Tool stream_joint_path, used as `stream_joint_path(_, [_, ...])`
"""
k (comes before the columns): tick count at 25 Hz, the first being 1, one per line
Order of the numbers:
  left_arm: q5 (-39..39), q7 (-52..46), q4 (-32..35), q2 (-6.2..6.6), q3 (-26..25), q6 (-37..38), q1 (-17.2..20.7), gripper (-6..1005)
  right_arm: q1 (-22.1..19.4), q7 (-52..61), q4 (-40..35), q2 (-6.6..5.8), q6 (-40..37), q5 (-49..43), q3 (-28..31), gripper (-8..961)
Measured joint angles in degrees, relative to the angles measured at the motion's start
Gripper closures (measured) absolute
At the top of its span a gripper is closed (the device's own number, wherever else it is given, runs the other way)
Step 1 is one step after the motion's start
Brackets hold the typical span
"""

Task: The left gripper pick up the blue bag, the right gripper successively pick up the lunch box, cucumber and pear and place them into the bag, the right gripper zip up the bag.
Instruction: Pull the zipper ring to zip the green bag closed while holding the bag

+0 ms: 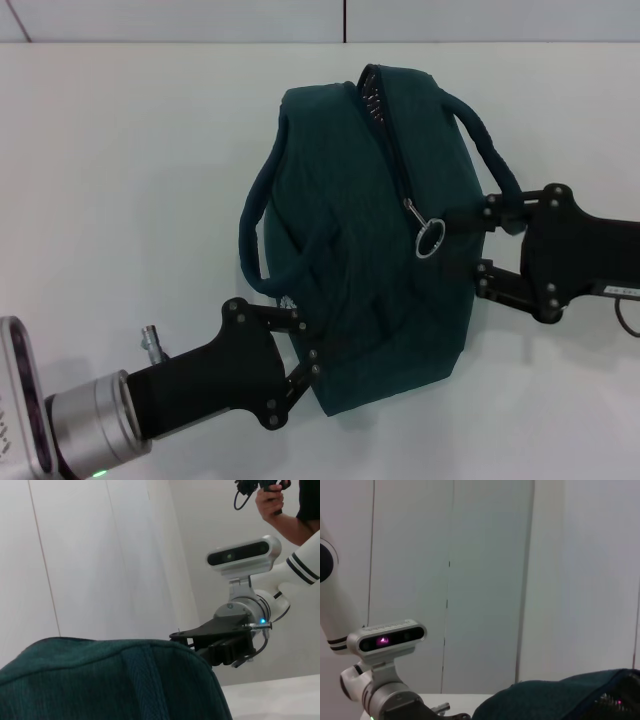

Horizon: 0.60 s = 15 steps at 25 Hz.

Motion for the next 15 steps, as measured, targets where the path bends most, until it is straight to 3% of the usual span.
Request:
stream_joint_path(9, [0.06, 0.0, 0.0, 0.01, -0.32, -0.3, -0.02, 927, 0.85, -0.06, 0.19, 0.35, 1.37, -0.87, -0.37, 585])
stream_joint_path(15, [0.07, 0.02, 0.0, 0.01, -0.32, -0.35, 0.0, 927, 1.98, 0.94, 0.22, 0.43, -2.49, -4.51, -0.34, 623])
